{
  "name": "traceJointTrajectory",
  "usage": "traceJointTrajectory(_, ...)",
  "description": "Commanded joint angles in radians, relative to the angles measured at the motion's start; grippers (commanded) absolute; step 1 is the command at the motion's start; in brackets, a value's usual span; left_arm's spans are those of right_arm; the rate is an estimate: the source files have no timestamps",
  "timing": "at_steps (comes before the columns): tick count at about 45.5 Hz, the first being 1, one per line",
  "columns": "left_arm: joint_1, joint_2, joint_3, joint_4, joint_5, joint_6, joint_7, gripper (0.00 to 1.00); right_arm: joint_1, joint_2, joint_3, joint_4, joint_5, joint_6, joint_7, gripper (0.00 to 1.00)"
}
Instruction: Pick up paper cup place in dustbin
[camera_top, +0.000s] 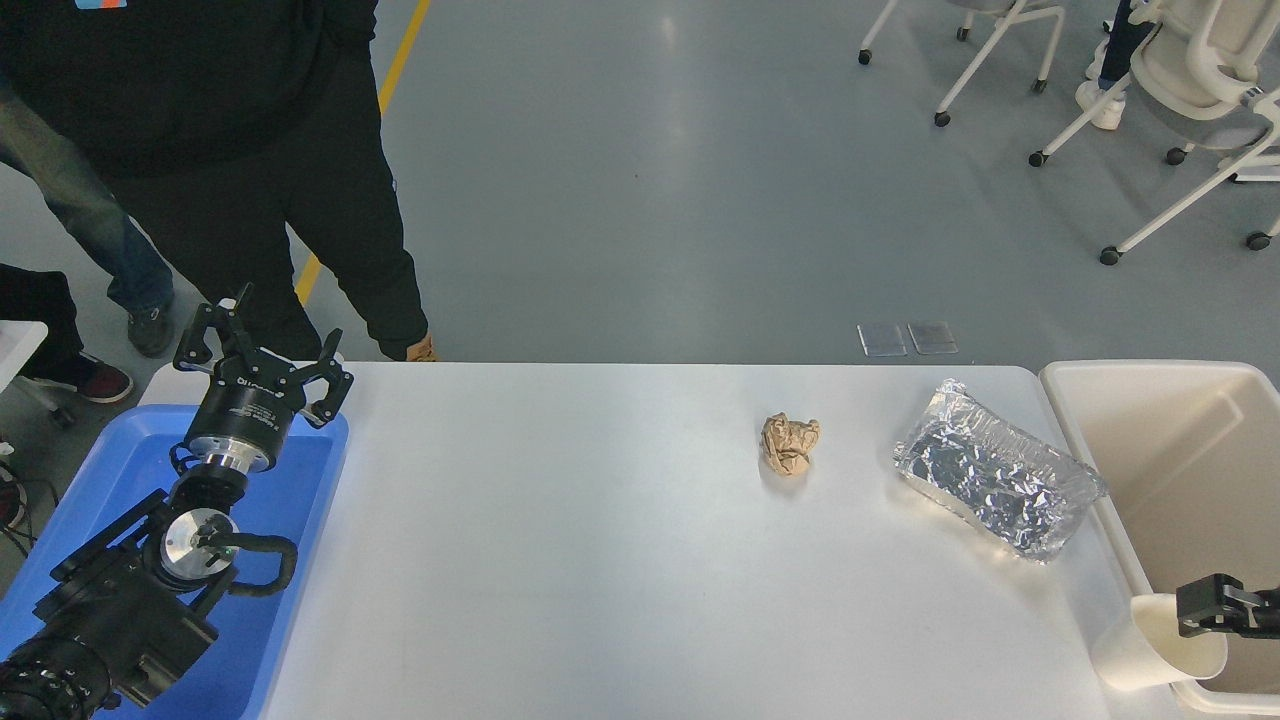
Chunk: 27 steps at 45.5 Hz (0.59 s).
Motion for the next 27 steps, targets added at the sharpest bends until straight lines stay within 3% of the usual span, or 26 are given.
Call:
traceJointTrajectory(1, 0.000, 0.000, 0.001, 0.000, 0.000, 0.000, -0.002, 0.99, -0.075, 0.002, 0.063, -0.030, 0.001, -0.043, -0.001, 0.85)
traceJointTrajectory(12, 0.000, 0.000, -0.001, 0.000, 0.000, -0.001, 0.000, 0.99, -0.115, 0.011, 0.066, -0.046, 0.001, -0.096, -0.001, 0.53)
traceJointTrajectory(27, 0.000, 0.000, 0.001, 0.000, 0.000, 0.000, 0.000, 0.99, -0.115, 0.013, 0.089, -0.043, 0.031, -0.095, 0.002, 0.23)
